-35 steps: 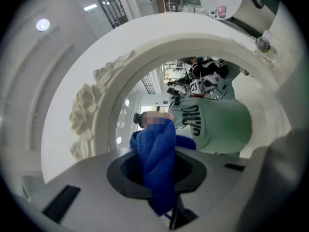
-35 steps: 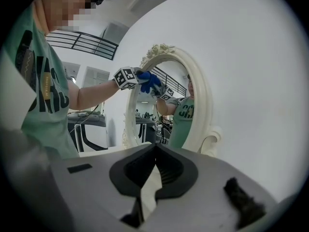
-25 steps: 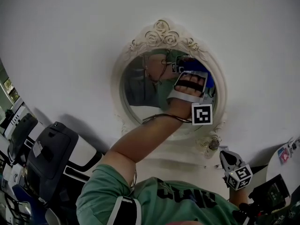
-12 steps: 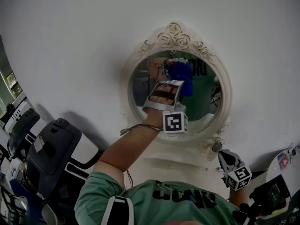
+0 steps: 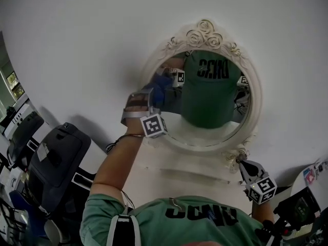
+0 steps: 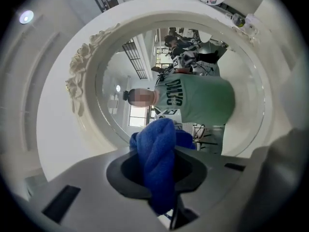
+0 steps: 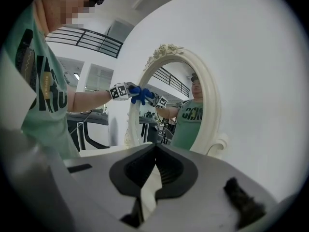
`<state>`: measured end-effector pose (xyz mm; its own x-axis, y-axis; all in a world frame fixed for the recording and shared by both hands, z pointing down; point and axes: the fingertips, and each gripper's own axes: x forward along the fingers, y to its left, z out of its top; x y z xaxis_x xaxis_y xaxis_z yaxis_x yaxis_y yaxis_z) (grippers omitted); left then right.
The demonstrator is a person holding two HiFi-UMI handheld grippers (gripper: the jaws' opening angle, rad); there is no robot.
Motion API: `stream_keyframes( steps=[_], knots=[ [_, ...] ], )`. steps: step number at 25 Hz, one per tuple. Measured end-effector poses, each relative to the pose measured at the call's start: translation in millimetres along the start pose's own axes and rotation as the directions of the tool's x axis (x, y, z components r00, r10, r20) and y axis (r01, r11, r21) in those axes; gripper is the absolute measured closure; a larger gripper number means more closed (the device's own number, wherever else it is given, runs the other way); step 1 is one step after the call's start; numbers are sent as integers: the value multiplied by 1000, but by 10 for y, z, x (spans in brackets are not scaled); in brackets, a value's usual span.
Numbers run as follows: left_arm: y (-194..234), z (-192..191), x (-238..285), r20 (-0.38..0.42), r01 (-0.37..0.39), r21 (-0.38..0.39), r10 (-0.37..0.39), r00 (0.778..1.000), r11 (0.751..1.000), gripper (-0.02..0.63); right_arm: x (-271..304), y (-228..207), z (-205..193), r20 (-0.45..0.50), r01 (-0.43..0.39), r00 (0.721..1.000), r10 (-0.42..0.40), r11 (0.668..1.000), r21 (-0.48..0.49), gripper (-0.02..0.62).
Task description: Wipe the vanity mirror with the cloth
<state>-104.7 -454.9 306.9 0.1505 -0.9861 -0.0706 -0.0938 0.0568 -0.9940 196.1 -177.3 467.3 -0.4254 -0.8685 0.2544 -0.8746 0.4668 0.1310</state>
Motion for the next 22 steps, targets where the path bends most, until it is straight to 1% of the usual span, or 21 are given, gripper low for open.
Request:
stream_keyframes(
  steps=[3, 8, 10, 12, 15, 17, 20, 22],
  knots=[
    [-116, 39, 105, 6, 28, -3, -28, 1000, 1000, 517, 6, 27, 35, -2, 4, 1000, -4, 1000, -2, 583],
    [-107, 27, 106, -14, 24, -15, -24, 1000, 1000, 517, -13, -9, -53, -15, 12, 1000, -12, 1000, 5, 583],
    [-61, 89, 85, -13, 16, -23, -16, 1000, 1000, 517, -21, -37, -84, -17, 13, 1000, -12, 1000, 7, 583],
    [-30, 258, 45, 15, 8, -24, -7, 1000, 1000, 517, -25, -54, -95, -15, 13, 1000, -13, 1000, 8, 583],
    [6, 729, -33, 95, -11, -4, 11, 995, 1000, 517, -29, -65, -119, -11, 14, 1000, -14, 1000, 7, 583],
    [80, 1131, -105, 166, -32, -4, 32, 986, 999, 517, -37, -71, -140, -7, 19, 1000, -19, 1000, 9, 583],
    [168, 1781, -216, 267, -50, -2, 48, 962, 999, 517, -85, -105, -198, -3, 30, 1000, -30, 999, 20, 583],
    [178, 2263, -293, 336, -48, -8, 48, 941, 999, 517, -134, -157, -256, -2, 40, 999, -40, 999, 32, 583]
  ],
)
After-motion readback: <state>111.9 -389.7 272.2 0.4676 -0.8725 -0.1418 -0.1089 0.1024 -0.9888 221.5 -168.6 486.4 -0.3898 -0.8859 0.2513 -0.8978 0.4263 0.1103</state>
